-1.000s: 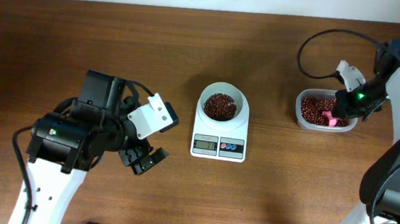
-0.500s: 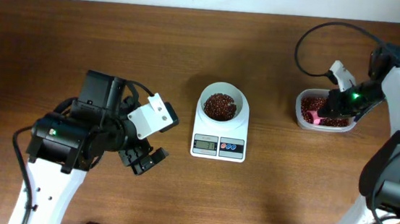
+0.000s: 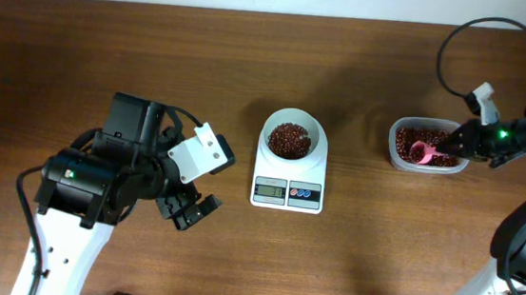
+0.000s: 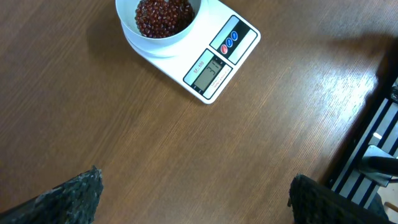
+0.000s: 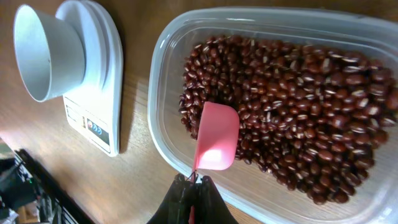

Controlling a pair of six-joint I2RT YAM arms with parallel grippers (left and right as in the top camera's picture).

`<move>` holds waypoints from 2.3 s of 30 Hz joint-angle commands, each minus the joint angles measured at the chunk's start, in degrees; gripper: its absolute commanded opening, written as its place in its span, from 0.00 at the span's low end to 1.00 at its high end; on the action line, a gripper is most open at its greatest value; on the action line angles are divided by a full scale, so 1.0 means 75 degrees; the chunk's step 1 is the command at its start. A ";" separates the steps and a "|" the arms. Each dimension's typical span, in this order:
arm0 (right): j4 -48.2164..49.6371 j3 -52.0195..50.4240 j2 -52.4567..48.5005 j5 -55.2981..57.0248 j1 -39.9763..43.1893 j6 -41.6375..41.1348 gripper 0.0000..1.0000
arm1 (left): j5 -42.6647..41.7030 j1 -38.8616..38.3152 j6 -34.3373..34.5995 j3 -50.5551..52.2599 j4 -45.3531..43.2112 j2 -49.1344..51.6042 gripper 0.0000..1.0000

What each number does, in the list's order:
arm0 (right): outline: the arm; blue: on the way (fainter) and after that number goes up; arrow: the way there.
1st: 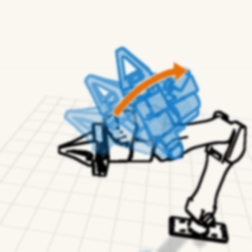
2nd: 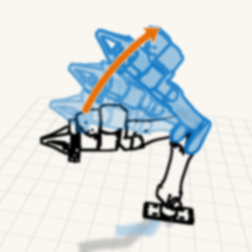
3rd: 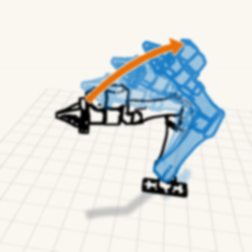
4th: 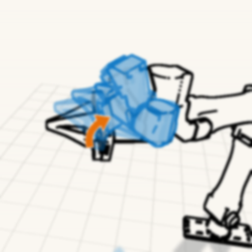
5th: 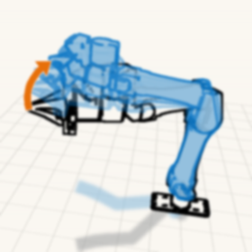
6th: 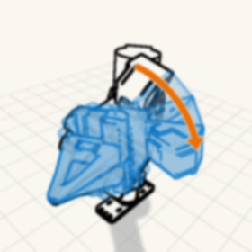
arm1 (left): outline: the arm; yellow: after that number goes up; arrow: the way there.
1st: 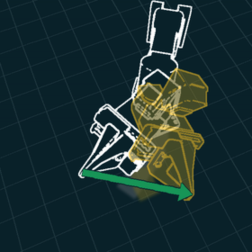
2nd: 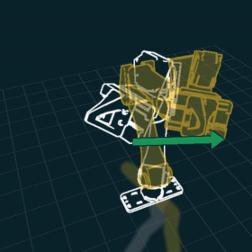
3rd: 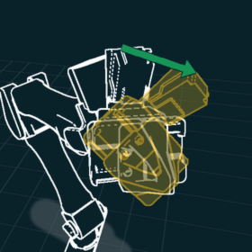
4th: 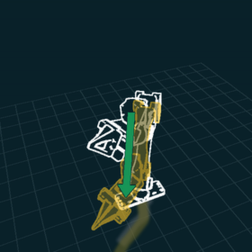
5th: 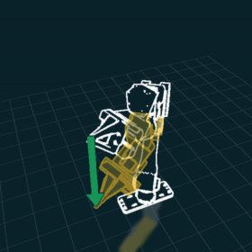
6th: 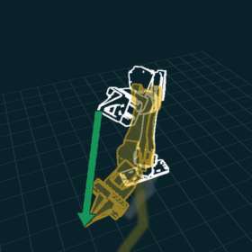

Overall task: Scoop and weigh 50g on scale
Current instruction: 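Dip the scoop into the tub and lift beans with the right gripper, then carry the filled scoop over the bowl with the right gripper, then tilt the scoop to pour beans into the bowl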

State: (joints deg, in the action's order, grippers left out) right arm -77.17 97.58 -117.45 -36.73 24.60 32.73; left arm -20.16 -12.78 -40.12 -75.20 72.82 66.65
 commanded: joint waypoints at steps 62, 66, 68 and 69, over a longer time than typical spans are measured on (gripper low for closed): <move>0.1259 0.1078 -0.0146 -0.0286 -0.4791 -0.2477 0.04 | -0.0114 0.0026 -0.0125 0.0023 -0.0012 -0.0003 0.99; 0.1166 0.1329 -0.0146 0.0542 -0.4975 -0.2632 0.04 | -0.0114 0.0026 -0.0125 0.0023 -0.0012 -0.0003 0.99; 0.1166 0.1457 -0.0146 0.0571 -0.5033 -0.2634 0.04 | -0.0114 0.0026 -0.0125 0.0023 -0.0012 -0.0003 0.99; 0.1145 0.1539 -0.0146 0.0621 -0.5085 -0.2634 0.04 | -0.0114 0.0026 -0.0122 0.0023 -0.0012 -0.0003 0.99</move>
State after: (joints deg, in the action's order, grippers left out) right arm -68.40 106.37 -118.26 -34.28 -12.45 13.43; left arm -20.18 -12.78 -40.12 -75.20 72.84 66.65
